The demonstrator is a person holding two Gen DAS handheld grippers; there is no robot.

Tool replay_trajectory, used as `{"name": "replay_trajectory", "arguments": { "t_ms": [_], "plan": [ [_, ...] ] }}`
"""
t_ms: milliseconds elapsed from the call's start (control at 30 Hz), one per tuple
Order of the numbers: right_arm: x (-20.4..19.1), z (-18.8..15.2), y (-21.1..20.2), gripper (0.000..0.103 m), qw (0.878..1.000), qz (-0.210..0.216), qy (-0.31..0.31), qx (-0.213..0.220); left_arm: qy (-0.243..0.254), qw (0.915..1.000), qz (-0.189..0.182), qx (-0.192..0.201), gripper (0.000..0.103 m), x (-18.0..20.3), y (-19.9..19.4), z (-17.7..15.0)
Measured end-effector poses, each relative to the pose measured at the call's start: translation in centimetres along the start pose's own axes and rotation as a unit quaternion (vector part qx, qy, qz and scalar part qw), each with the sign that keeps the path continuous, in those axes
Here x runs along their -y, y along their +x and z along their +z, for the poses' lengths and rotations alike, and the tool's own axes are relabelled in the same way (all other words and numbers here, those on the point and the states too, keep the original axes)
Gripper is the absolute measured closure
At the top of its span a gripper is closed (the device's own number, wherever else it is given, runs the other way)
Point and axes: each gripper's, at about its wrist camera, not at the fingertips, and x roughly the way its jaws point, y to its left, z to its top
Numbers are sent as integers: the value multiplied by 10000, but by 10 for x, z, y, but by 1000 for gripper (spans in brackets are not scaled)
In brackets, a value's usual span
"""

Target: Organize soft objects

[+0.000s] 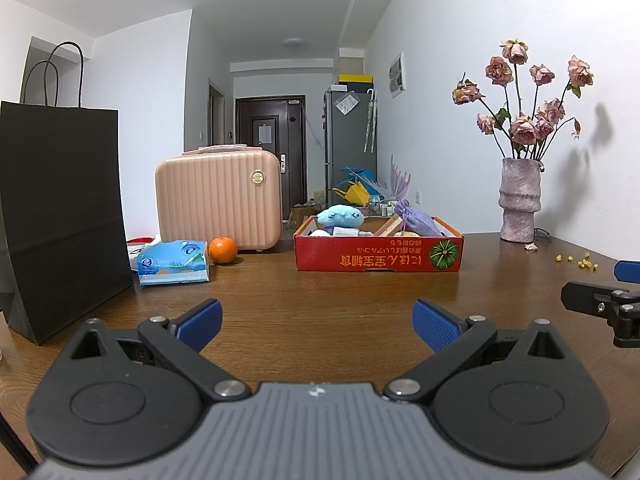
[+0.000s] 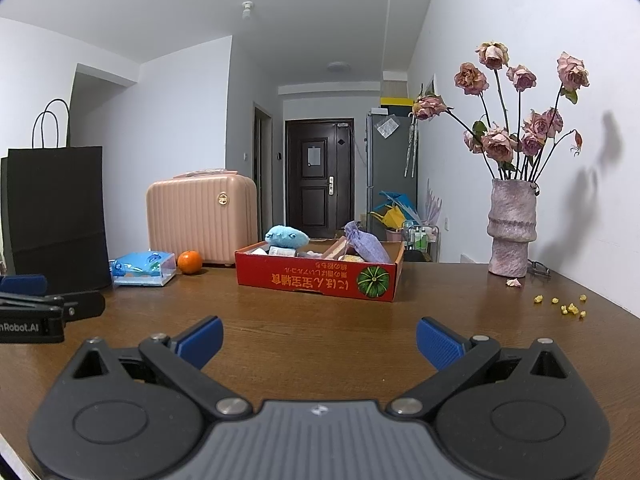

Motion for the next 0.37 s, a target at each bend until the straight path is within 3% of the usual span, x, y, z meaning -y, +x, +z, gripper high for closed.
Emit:
{"name": "replay_trajectory", "arguments": {
  "t_ms": [367],
  "plan": [
    [0,-2,1,0,10000,6,-3,-33,32,10000,-60,1,0,-2,0,-1]
  ]
}}
